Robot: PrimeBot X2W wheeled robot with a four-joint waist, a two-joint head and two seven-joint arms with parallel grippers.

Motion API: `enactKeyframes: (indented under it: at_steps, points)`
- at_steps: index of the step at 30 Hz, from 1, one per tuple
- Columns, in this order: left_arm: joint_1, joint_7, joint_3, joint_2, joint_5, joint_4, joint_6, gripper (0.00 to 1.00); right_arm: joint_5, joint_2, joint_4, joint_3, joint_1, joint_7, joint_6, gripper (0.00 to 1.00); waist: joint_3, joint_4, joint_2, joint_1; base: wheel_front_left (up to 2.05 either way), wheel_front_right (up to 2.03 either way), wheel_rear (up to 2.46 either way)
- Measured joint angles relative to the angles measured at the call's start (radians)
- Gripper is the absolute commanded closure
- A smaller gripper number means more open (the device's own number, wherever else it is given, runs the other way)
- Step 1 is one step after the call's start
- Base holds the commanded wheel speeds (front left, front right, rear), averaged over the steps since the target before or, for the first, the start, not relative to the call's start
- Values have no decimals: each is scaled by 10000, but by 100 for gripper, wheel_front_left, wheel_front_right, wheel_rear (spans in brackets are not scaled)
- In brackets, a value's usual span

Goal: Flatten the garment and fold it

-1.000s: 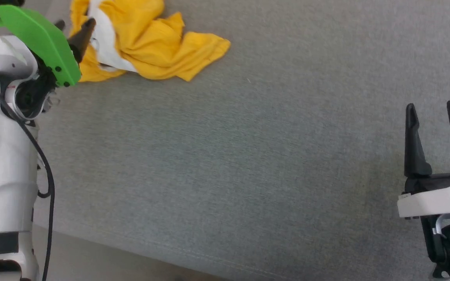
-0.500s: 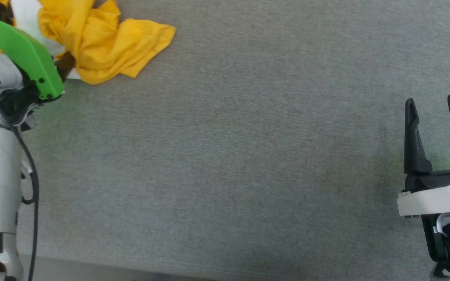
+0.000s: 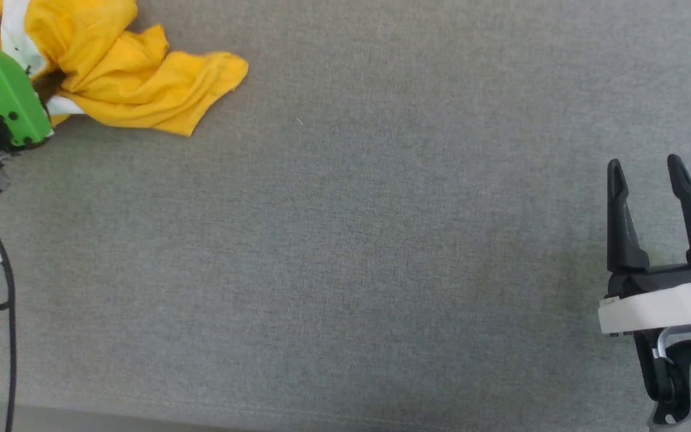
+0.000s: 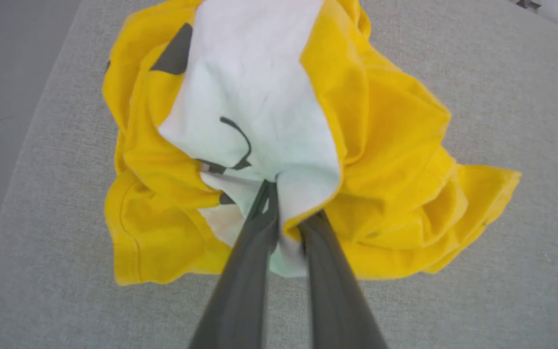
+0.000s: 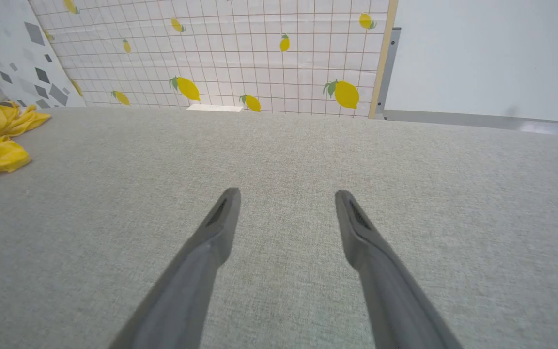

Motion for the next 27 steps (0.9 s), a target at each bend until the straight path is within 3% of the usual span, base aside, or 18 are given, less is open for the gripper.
enactKeyframes:
  at_steps: [13,27]
  points:
    - [-340,-88,-314,77,-608,-1398,-79,100,589,0,1108,-247,186,-675,-2,0,-1933,-106,0,-1,0,0,0]
    - [-350,366,-1674,-1691,-1820,-4228,-82,100,1011,-2,1718,-650,935,-1001,-2,0,-4095,-598,0,-2,0,0,0]
